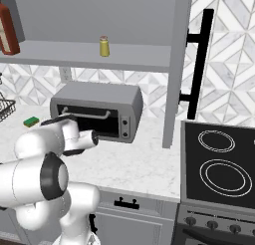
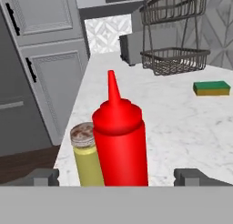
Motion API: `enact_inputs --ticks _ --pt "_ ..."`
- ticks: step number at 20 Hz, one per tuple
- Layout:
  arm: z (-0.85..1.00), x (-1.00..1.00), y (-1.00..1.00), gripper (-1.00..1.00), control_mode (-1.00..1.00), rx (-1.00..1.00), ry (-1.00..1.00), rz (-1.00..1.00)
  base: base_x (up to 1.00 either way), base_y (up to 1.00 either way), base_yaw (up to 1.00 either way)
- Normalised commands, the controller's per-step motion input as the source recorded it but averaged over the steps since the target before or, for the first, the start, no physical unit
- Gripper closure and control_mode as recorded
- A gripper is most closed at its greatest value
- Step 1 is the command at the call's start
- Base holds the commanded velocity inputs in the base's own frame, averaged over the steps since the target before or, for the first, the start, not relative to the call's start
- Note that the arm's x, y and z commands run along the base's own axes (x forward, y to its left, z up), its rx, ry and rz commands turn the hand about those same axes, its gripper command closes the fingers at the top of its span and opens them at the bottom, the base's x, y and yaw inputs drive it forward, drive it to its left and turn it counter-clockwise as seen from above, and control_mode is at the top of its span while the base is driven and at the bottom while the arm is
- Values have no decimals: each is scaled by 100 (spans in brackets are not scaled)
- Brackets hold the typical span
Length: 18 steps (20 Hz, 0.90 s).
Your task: Put the shaker and condiment bottle from the counter next to their counterparts in the cabinet.
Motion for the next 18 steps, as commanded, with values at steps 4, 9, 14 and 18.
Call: enact_inputs --ticks 4,9,14,18 --pt "-9 9 9 -100 -100 14 5 4 0 0 0" --pt "-12 10 12 -100 -100 12 5 3 0 0 0" --pt "-14 8 14 -100 -100 11 5 3 0 0 0" --pt "-13 11 16 100 -100 9 6 2 0 0 0"
